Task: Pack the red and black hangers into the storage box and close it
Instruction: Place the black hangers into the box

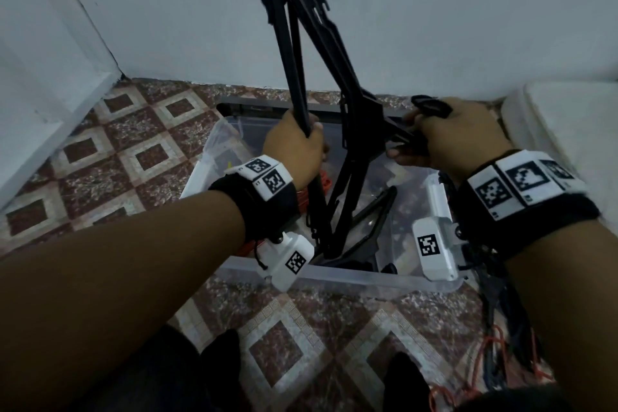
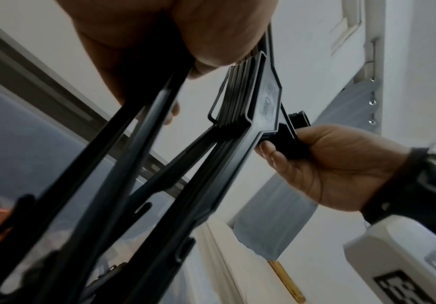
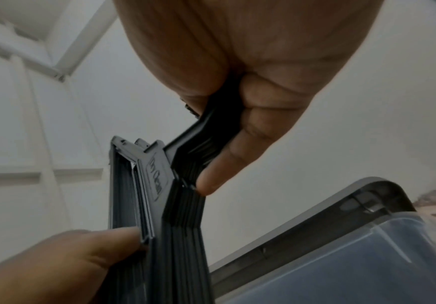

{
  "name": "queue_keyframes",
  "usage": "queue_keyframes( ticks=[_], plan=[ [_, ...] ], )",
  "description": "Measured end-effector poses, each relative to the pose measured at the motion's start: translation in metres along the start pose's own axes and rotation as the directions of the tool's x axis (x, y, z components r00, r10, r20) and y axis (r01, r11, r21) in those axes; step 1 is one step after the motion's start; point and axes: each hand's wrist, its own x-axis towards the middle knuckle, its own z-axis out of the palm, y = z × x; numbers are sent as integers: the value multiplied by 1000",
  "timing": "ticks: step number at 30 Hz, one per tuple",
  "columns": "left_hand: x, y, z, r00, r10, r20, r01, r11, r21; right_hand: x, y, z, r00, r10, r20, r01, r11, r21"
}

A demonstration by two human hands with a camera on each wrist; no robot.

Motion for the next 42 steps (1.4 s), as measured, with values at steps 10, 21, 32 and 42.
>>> queue_keyframes(
  ticks=[10,21,32,42],
  plan=[
    [10,0,-10,979,-187,-83,173,973,-151,-10,3,29,999,-19,45,22,997,-79],
    [12,17,-26,961,228,-154,-186,952,243,3,13,10,967,-120,223,224,817,-531],
    [-13,37,-7,923,376,75,-379,863,335,-1,17,36,985,-167,30,169,979,-116],
    [-16,39,6,914,395,90,-401,851,338,11,24,42,981,-68,-182,87,991,99]
  ],
)
